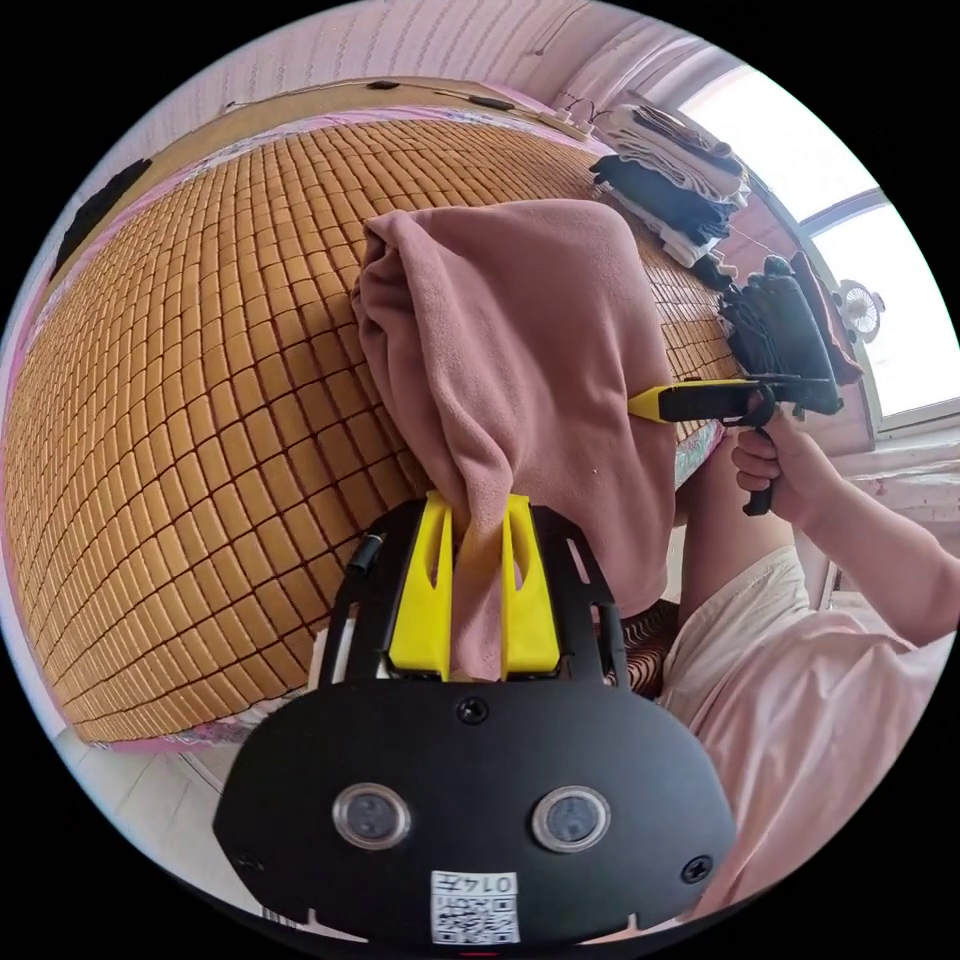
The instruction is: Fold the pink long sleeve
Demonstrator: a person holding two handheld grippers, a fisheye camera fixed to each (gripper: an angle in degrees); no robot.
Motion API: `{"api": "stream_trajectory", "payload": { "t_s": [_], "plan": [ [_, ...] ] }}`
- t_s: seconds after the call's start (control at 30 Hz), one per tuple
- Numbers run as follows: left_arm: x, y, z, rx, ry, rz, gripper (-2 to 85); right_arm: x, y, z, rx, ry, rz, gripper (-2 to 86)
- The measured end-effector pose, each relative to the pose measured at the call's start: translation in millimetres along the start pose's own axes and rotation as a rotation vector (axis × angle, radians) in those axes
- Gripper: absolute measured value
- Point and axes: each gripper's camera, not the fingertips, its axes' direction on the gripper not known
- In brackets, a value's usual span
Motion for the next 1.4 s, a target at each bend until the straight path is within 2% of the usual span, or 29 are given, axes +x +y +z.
{"api": "stream_trajectory", "payload": {
  "t_s": [0.3,0.5,0.57,0.7,0.83,0.97,1.1,1.17,1.3,1.4],
  "plan": [
    [-106.8,81.9,-58.2,0.043,-0.126,-0.203,7.7,-134.0,-109.0,121.5,-0.188,0.022,-0.190,8.3],
    [-209.5,146.8,-110.7,0.048,-0.239,-0.329,7.7,-261.5,-177.4,238.3,-0.317,0.041,-0.320,8.6],
    [-252.9,175.1,-134.6,0.025,-0.332,-0.379,7.7,-319.5,-197.2,293.5,-0.364,0.030,-0.384,8.8],
    [-319.6,219.8,-159.8,-0.031,-0.450,-0.487,8.1,-405.7,-213.1,379.3,-0.422,0.017,-0.470,9.0],
    [-374.3,265.7,-182.8,-0.069,-0.594,-0.654,10.0,-484.5,-218.8,454.3,-0.408,-0.037,-0.435,9.8],
    [-385.3,296.3,-195.3,-0.080,-0.682,-0.794,11.8,-535.9,-205.4,503.9,-0.490,0.090,-0.542,9.8],
    [-363.4,313.7,-216.3,-0.048,-0.654,-0.835,13.2,-537.1,-187.2,490.1,-0.443,0.121,-0.561,8.1],
    [-332.8,328.2,-235.1,-0.028,-0.755,-0.837,13.1,-530.5,-167.7,461.7,-0.395,0.158,-0.618,4.8],
    [-264.8,340.0,-268.3,0.052,-0.841,-0.787,13.0,-508.7,-116.9,396.0,-0.387,0.192,-0.771,1.8],
    [-188.1,327.5,-294.0,0.101,-0.921,-0.661,12.7,-476.4,-56.7,323.1,-0.347,0.323,-0.906,0.4]
  ]
}}
